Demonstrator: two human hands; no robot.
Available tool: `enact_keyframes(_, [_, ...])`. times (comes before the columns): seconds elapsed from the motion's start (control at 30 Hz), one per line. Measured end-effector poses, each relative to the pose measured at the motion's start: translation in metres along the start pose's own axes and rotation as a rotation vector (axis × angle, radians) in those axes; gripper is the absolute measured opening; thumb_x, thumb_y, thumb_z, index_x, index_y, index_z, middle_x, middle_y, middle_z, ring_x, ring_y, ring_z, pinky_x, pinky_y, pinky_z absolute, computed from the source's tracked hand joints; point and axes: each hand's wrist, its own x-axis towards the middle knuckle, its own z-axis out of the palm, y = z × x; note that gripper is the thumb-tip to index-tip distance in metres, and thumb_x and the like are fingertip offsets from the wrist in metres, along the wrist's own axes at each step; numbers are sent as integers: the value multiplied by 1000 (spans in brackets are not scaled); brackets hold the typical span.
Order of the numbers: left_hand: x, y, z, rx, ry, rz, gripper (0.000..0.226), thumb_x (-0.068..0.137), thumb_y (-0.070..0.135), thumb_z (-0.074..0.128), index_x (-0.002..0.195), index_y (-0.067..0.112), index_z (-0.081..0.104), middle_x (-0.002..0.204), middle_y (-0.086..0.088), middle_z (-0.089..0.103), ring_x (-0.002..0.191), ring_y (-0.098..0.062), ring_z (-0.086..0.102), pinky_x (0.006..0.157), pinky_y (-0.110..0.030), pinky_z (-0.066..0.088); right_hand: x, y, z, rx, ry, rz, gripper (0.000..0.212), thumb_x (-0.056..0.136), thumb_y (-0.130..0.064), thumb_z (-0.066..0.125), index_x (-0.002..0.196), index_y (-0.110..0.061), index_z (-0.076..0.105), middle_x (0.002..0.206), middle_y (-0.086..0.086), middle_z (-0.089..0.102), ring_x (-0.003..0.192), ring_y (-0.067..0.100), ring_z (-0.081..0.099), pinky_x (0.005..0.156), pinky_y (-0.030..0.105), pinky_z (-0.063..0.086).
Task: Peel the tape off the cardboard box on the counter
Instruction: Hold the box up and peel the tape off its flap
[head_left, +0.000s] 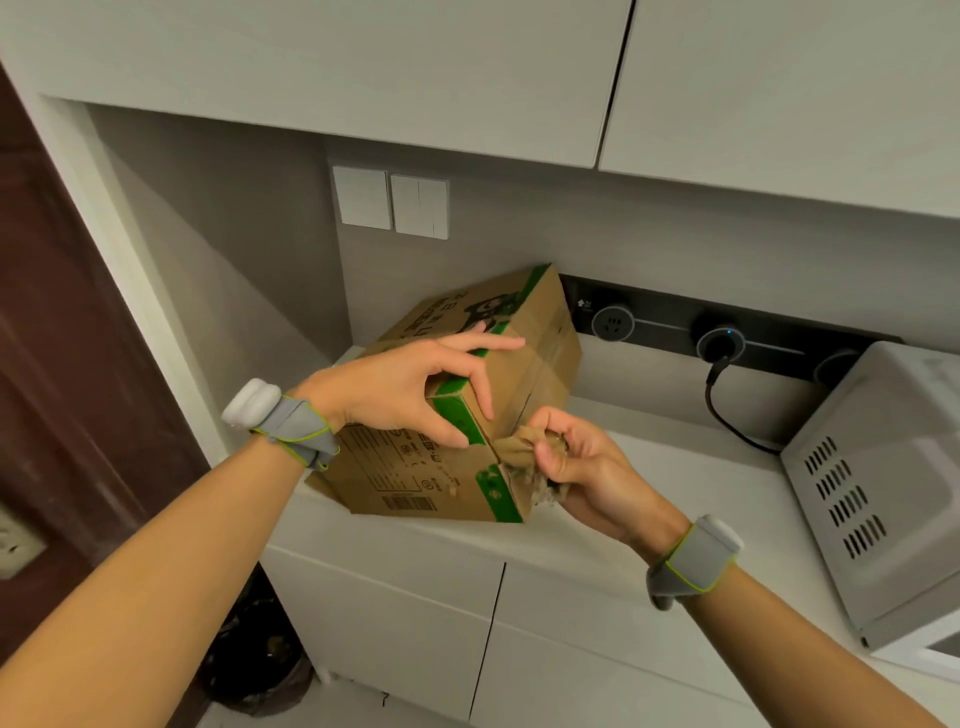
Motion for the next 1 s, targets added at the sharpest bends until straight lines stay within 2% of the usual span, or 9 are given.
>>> enact_keyframes(0.23, [-14, 1, -11, 11, -34, -44, 30, 79, 9, 88, 90, 31, 72, 164, 25, 33, 159, -2, 4, 131, -47, 8, 10, 5, 15, 6, -51, -12, 39, 79, -34, 86, 89, -8, 60, 79, 9, 62, 68, 15, 59, 60, 22, 47])
enact_keyframes(0.43, [-27, 0, -17, 63, -39, -48, 28, 82, 4, 84, 79, 25, 65, 158, 20, 44, 160, -7, 6, 131, -44, 9, 23, 8, 26, 26, -70, -7, 41, 77, -34, 87, 88, -8, 57, 82, 13, 59, 70, 18, 58, 62, 23, 47])
enact_keyframes(0.6, [-39, -4, -22, 126, 53, -39, 25, 84, 4, 82, 80, 21, 65, 150, 16, 53, 158, -11, 19, 130, -49, 14, 28, 13, 27, 200, -102, -25, 31, 81, -24, 84, 87, -8, 58, 80, 15, 60, 71, 24, 57, 66, 28, 48])
enact_keyframes(0.77, [-54, -3, -24, 187, 159, -75, 19, 88, 3, 78, 86, 17, 65, 147, 16, 53, 150, -7, 35, 126, -46, 27, 38, 13, 36, 283, -50, -36, 20, 86, -15, 75, 87, -9, 56, 90, 16, 58, 75, 25, 52, 69, 30, 47])
enact_keyframes(0.83, [-61, -2, -18, 223, 226, -88, 17, 92, 10, 76, 92, 21, 62, 152, 15, 48, 150, -6, 34, 124, -48, 29, 42, 9, 39, 233, 1, -32, 11, 89, -12, 65, 88, -8, 55, 90, 16, 59, 74, 24, 53, 68, 29, 48])
enact_keyframes(0.9, [-67, -3, -5, 245, 317, -119, 20, 92, 29, 76, 96, 26, 57, 160, 17, 36, 157, -11, 21, 125, -52, 27, 45, 5, 41, 191, 32, -27, 8, 93, -11, 58, 89, -6, 53, 89, 15, 60, 75, 23, 56, 69, 29, 48])
enact_keyframes(1.0, [-67, -7, 26, 336, 537, -200, 54, 76, 66, 78, 102, 25, 53, 169, 12, 16, 161, -22, -5, 127, -63, 12, 49, 3, 43, 180, 41, -22, 10, 98, -9, 54, 89, -7, 51, 91, 15, 62, 79, 22, 61, 72, 31, 49])
